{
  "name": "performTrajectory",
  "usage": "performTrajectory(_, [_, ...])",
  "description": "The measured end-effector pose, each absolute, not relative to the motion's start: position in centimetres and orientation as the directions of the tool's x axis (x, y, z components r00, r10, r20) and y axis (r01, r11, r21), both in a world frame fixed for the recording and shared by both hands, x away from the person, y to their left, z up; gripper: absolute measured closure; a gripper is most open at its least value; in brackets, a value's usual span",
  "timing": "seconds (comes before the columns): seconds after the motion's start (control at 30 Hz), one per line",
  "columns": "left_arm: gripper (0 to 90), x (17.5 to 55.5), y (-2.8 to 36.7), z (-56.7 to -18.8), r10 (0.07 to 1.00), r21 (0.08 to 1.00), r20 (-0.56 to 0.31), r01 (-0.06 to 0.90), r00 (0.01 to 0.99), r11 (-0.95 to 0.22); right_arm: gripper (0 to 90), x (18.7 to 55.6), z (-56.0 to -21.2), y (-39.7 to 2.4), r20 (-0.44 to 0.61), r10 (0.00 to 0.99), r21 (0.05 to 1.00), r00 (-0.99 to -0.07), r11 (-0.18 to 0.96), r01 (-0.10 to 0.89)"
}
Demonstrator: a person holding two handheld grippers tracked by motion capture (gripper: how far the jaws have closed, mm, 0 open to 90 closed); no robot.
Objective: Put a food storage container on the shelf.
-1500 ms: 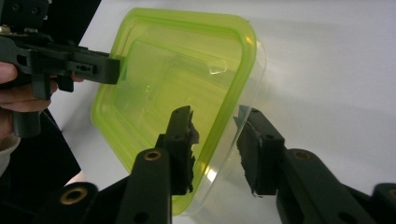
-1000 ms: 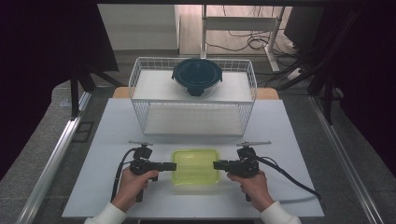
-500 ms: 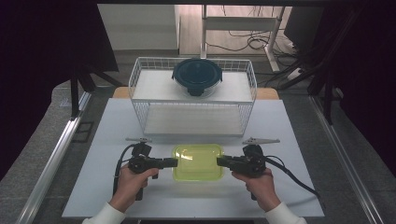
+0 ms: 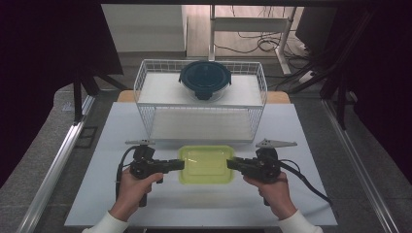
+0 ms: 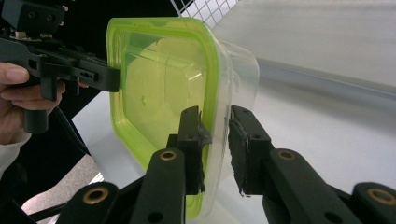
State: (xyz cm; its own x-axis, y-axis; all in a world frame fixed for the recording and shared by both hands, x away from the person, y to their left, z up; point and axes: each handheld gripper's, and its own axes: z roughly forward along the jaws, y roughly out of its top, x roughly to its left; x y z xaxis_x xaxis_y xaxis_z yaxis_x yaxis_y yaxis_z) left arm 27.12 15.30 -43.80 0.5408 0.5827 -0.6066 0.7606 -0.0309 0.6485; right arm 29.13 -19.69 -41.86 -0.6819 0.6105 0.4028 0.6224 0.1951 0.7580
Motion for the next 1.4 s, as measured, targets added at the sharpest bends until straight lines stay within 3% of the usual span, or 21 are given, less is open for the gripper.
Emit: performTrajectory(1.4, [79.6,31.1,16.2,-33.9,0.587,0.75,-0.531,0.661,0.611,-0.009,74.5,33.4,-32.6,-19.1,0.339,0.581,0.848,-0.74,0.151,0.508])
